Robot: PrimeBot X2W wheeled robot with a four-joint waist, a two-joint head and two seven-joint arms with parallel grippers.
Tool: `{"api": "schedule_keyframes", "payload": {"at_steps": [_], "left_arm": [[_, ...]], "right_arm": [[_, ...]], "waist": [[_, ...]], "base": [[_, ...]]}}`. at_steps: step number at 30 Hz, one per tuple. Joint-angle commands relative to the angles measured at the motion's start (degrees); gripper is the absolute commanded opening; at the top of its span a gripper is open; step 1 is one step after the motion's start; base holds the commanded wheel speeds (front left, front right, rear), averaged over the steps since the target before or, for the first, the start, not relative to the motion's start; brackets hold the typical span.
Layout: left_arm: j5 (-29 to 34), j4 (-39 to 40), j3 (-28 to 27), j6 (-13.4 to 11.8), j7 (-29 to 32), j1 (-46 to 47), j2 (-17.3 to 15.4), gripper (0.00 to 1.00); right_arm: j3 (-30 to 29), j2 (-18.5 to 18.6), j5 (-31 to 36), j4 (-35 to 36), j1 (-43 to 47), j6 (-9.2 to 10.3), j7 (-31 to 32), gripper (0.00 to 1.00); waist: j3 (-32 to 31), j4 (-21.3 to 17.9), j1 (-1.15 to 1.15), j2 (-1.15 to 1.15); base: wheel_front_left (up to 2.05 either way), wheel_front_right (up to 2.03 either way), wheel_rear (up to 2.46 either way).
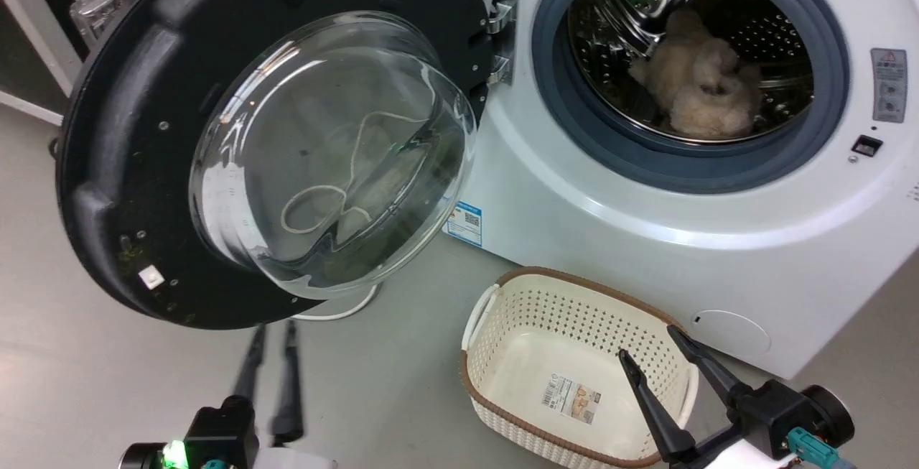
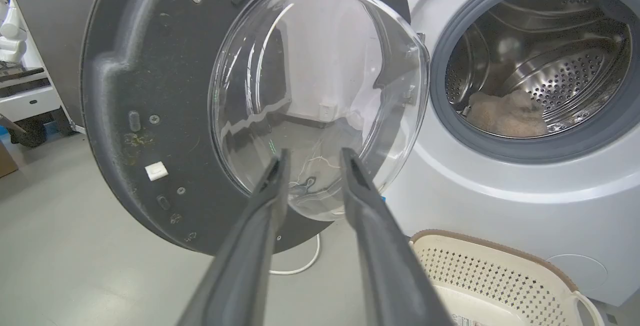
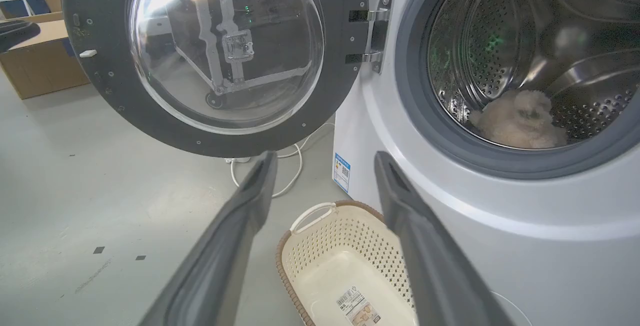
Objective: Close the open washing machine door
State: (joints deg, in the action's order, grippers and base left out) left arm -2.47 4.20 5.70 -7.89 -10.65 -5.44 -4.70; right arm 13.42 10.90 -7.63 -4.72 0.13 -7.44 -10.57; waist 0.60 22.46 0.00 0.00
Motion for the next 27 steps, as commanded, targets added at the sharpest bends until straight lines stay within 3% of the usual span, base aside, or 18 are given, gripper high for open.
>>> {"api": "schedule_keyframes", "payload": {"at_steps": [1,8,13,14,17,22,27], "left_arm": [[-0.5,0.5,-0.1,0.0,-0.6,-0.8,0.1,0.00],[-4.0,7.8,-5.2,-1.0,-1.7,1.4,1.0,0.00],[-10.7,10.7,-13.1,1.6,-2.3,5.9,1.2,0.00],[-17.8,10.2,-21.3,3.6,-2.8,10.8,0.0,0.00],[-25.5,6.5,-27.6,4.4,-1.5,15.6,-2.9,0.00],[-37.4,-2.4,-35.8,3.6,6.4,24.0,-9.3,0.00],[-47.0,-14.2,-40.5,1.8,16.6,30.3,-15.2,0.00]], "right_arm": [[0.3,0.5,-0.5,-0.2,0.3,-0.03,-0.7,1.00],[-0.1,0.8,-0.8,0.0,2.1,-0.04,-1.8,1.00],[-1.5,1.1,-0.4,0.9,3.6,-0.04,-2.4,1.00],[-1.0,2.7,-0.6,1.6,3.4,-0.04,-2.8,1.00],[-1.0,3.9,-1.1,1.9,3.0,-0.04,-3.2,1.00],[-0.7,5.4,-2.2,2.0,2.6,-0.04,-3.8,1.00],[0.3,7.0,-3.2,1.8,1.8,-0.05,-4.4,1.00]], "waist": [[0.0,0.4,0.00,0.00],[0.5,2.4,0.00,0.00],[1.9,2.6,0.00,0.00],[4.3,0.8,0.00,0.00],[5.9,-0.6,0.00,0.00],[8.0,-2.4,0.00,0.00],[9.5,-3.8,0.00,0.00]], "base": [[0.00,0.00,0.00],[0.00,0.00,0.00],[0.00,0.00,0.00],[0.00,0.00,0.00],[0.00,0.00,0.00],[0.00,0.00,0.00],[0.00,0.00,0.00]]}}
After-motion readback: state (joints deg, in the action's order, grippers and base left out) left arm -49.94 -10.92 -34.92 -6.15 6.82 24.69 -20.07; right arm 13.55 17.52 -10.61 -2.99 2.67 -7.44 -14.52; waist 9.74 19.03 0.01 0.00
